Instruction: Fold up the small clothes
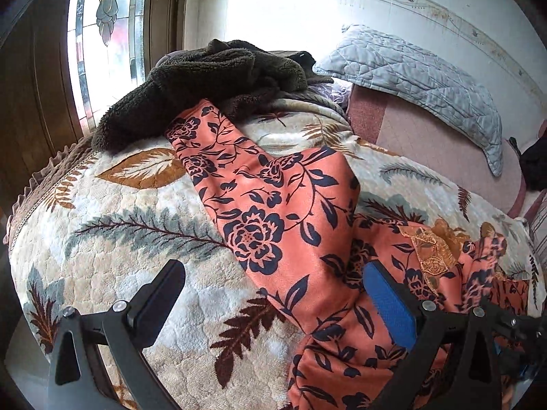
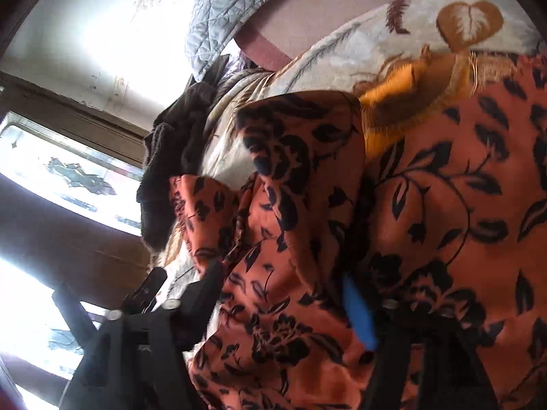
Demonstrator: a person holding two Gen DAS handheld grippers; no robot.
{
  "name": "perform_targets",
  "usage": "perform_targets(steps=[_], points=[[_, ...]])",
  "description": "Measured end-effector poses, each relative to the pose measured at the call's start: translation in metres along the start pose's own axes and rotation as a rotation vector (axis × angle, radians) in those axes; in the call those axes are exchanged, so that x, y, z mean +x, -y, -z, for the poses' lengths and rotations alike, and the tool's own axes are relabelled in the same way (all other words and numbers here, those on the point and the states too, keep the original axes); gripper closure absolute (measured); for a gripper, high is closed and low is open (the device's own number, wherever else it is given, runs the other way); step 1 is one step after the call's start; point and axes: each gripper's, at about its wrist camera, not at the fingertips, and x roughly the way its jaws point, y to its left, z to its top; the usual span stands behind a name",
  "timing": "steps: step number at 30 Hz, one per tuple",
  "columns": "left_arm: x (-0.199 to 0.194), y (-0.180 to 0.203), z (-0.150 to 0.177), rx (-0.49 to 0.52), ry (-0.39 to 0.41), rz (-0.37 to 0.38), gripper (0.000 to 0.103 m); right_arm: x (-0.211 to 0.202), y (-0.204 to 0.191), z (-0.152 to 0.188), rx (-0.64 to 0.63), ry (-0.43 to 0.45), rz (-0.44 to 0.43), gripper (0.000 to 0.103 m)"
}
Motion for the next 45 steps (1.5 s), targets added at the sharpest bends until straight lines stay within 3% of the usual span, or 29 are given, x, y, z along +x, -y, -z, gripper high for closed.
perform_targets(steps=[5,9,10,11,15,19,20,22,25,27,28,29,30,35,39,40,42,44,45], points=[[-0.012,0.021,0.001,0.039,0.048,0.091,0.0,-0.042,0.008,0.021,-0.094,0.005,-0.103,0.02],[-0.013,0.045,0.003,0.046,0.053,0.207,0.0,-0.092,0.042,0.02,0.019,0.169,-0.098,0.022],[-0.013,0.051,0.003,0.043,0.052,0.228,0.0,-0.1,0.05,0.016,0.06,0.203,-0.1,0.025],[-0.012,0.059,0.002,0.04,0.049,0.252,0.0,-0.108,0.056,0.01,0.098,0.23,-0.097,0.035],[-0.005,0.095,0.002,0.055,-0.014,0.349,0.0,-0.123,0.089,0.001,0.249,0.302,0.028,0.062],[-0.008,0.129,-0.002,0.079,-0.027,0.372,0.0,-0.112,0.121,-0.005,0.383,0.223,0.211,0.063],[-0.008,0.139,-0.005,0.1,-0.012,0.341,0.0,-0.104,0.127,-0.005,0.399,0.183,0.235,0.071],[0.0,0.163,-0.012,0.157,-0.027,0.266,0.0,-0.105,0.132,-0.003,0.411,0.194,0.215,0.071],[0.033,0.197,-0.015,0.256,-0.181,0.214,0.0,-0.11,0.136,-0.002,0.412,0.179,0.199,0.071],[0.044,0.206,-0.012,0.266,-0.22,0.218,0.014,-0.111,0.14,-0.003,0.435,0.177,0.18,0.07],[0.048,0.208,-0.012,0.264,-0.234,0.208,0.048,-0.111,0.142,-0.002,0.436,0.176,0.176,0.07],[0.052,0.207,-0.011,0.26,-0.264,0.211,0.084,-0.111,0.142,-0.002,0.436,0.176,0.177,0.07],[0.055,0.203,-0.011,0.242,-0.296,0.221,0.095,-0.113,0.142,-0.001,0.432,0.175,0.18,0.07],[0.028,0.151,-0.009,0.203,-0.225,0.137,0.096,-0.105,0.128,-0.005,0.416,0.184,0.212,0.07],[0.012,0.082,-0.004,0.14,-0.282,0.116,0.088,-0.102,0.116,-0.004,0.404,0.197,0.211,0.07],[0.008,0.064,-0.003,0.128,-0.282,0.074,0.088,-0.103,0.113,-0.003,0.396,0.202,0.219,0.07],[-0.004,0.029,-0.002,0.117,-0.257,-0.001,0.081,-0.104,0.104,-0.001,0.363,0.216,0.231,0.069],[-0.012,-0.01,-0.006,0.075,-0.244,-0.029,0.067,-0.105,0.09,0.001,0.305,0.24,0.231,0.069],[-0.014,-0.029,-0.01,0.044,-0.241,-0.05,0.065,-0.105,0.08,0.001,0.264,0.254,0.222,0.069]])
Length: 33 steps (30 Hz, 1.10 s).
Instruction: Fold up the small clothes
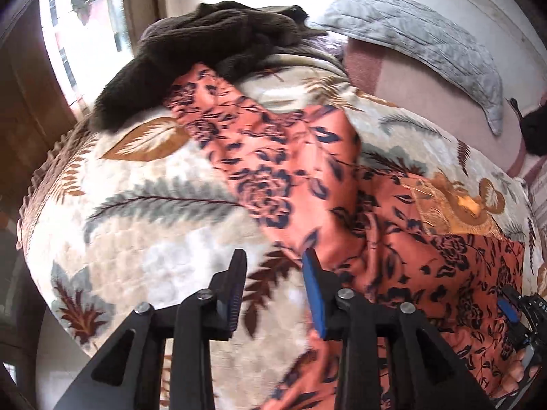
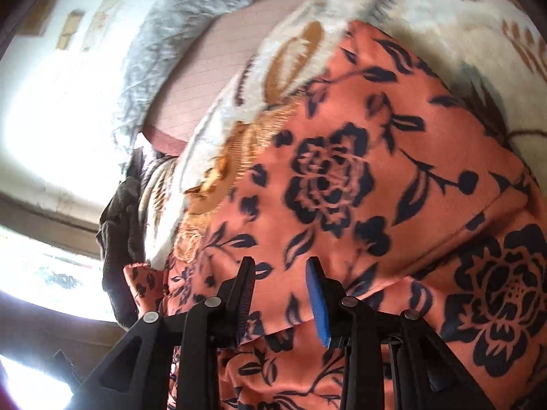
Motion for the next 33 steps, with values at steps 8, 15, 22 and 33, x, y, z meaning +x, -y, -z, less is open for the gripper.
perform_targets(steps=[8,15,22,33], points=[[0.021,-0.11,-0.049,-0.324,0.036,-0.019,0.038,0.048,-0.056,0.032,-0.184,-0.204,-0.124,0.064],[0.09,-0.132,-0.091,-0.578,-0.044,0.103,0.038,0.072,-0.067,0.039,-0.212,-0.25,-0.1,0.046],[0.154,-0.133,-0.121,-0.666,-0.062,0.107,0.038,0.063,-0.066,0.034,-0.286,-0.195,-0.067,0.046],[0.167,-0.099,-0.149,-0.507,0.056,0.154,0.095,0.06,-0.063,0.025,-0.268,-0.159,-0.059,0.046]])
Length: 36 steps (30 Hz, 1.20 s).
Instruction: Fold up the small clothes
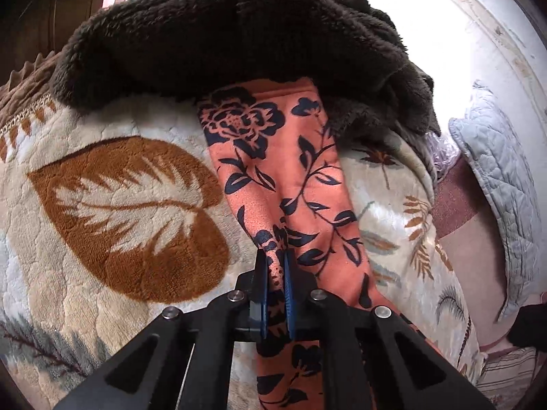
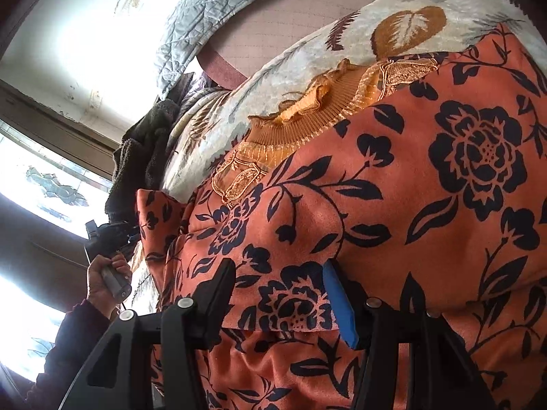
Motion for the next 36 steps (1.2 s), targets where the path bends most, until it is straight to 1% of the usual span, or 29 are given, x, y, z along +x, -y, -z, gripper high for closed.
perform_targets(steps=[3,7,9,12,15,18,22,23,25,26,27,28,29,30,32,33,34,35,36], points=[[-0.029,0.023,0.003,0.079,0.055,0.05,0.095,-0.007,0.003,-0.002,0.013,0.019,-0.01,0.046],[-0.077,0.072,0.018,0.268,0.093,0.09,0.096,-0.019,0.005,-0.004,0.033,0.053,-0.022,0.046],[-0.105,0.099,0.034,0.361,0.102,0.132,0.096,-0.026,0.007,-0.005,0.046,0.076,-0.027,0.046],[-0.149,0.14,0.07,0.511,0.114,0.209,0.096,-0.04,0.014,-0.009,0.077,0.109,-0.04,0.046],[-0.187,0.176,0.121,0.658,0.117,0.277,0.096,-0.056,0.024,-0.012,0.118,0.152,-0.048,0.046],[-0.207,0.205,0.179,0.759,0.072,0.371,0.096,-0.073,0.036,-0.015,0.169,0.195,-0.062,0.044],[-0.21,0.239,0.271,0.925,-0.02,0.403,0.095,-0.096,0.052,-0.019,0.235,0.249,-0.083,0.044],[-0.206,0.244,0.295,0.969,-0.06,0.411,0.091,-0.102,0.056,-0.02,0.246,0.264,-0.083,0.044],[-0.194,0.246,0.336,1.043,-0.148,0.396,0.084,-0.113,0.064,-0.022,0.268,0.29,-0.08,0.044],[-0.188,0.242,0.351,1.058,-0.182,0.384,0.079,-0.118,0.069,-0.023,0.281,0.304,-0.078,0.043],[-0.181,0.236,0.363,1.064,-0.212,0.374,0.076,-0.123,0.073,-0.023,0.296,0.317,-0.075,0.04],[-0.175,0.227,0.371,1.064,-0.24,0.367,0.07,-0.127,0.077,-0.022,0.307,0.327,-0.072,0.038],[-0.17,0.216,0.374,1.051,-0.265,0.361,0.069,-0.131,0.079,-0.023,0.313,0.335,-0.068,0.035],[-0.169,0.203,0.373,1.027,-0.286,0.364,0.069,-0.134,0.081,-0.023,0.313,0.339,-0.064,0.035],[-0.171,0.178,0.361,0.958,-0.308,0.401,0.069,-0.136,0.08,-0.024,0.294,0.335,-0.053,0.035],[-0.175,0.165,0.35,0.919,-0.293,0.427,0.068,-0.136,0.077,-0.024,0.273,0.329,-0.047,0.035],[-0.181,0.154,0.335,0.88,-0.253,0.444,0.065,-0.135,0.071,-0.024,0.244,0.319,-0.041,0.035],[-0.186,0.143,0.318,0.838,-0.195,0.448,0.057,-0.129,0.06,-0.023,0.207,0.307,-0.031,0.035],[-0.188,0.134,0.302,0.792,-0.126,0.432,0.052,-0.125,0.049,-0.022,0.156,0.291,-0.02,0.035]])
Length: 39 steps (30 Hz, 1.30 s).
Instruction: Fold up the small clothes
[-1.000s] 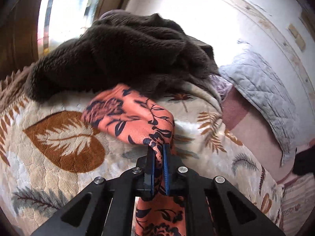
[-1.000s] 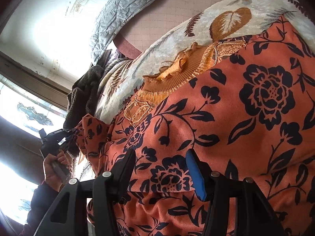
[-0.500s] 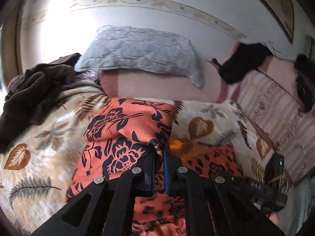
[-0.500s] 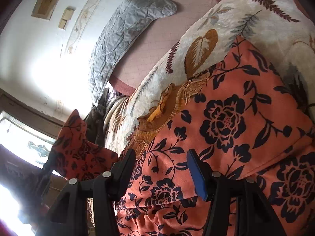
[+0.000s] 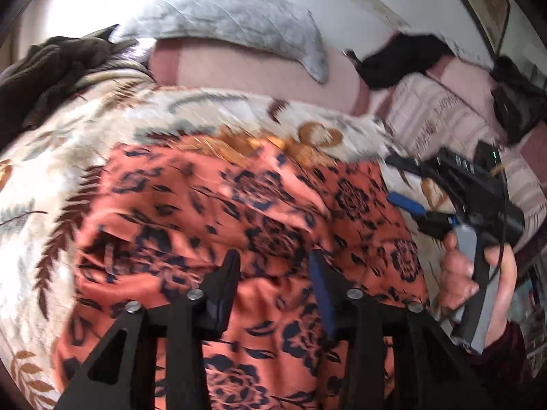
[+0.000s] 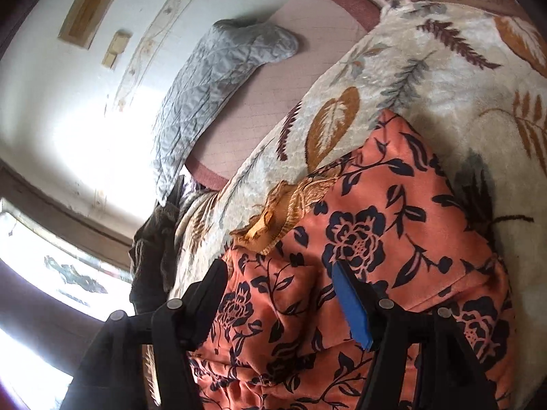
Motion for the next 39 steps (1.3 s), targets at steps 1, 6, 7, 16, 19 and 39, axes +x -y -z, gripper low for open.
perform_targets(steps=[1,6,7,16,19,39], points=[[-0.009,-0.015,-0.005,-0.04,0.063,-0.06,0.046,0.004,-0.013,0.005,-0.059,-0.013,0.009,0.035],[-0.014,-0.081,-0.02,-0.253,0.191,-0.215,0.046,0.03,-0.073,0.051,-0.403,-0.09,0.069,0.035],[-0.008,-0.089,-0.02,-0.274,0.179,-0.226,0.046,0.038,-0.081,0.06,-0.455,-0.107,0.095,0.035],[0.049,-0.11,0.004,-0.26,-0.102,-0.366,0.043,0.094,-0.106,0.11,-0.724,-0.17,0.305,0.029],[0.047,-0.103,0.006,-0.207,-0.097,-0.391,0.043,0.108,-0.101,0.11,-0.701,-0.151,0.372,0.03],[0.019,-0.074,-0.006,-0.073,0.083,-0.493,0.043,-0.042,0.045,-0.005,0.122,0.129,0.179,0.021]])
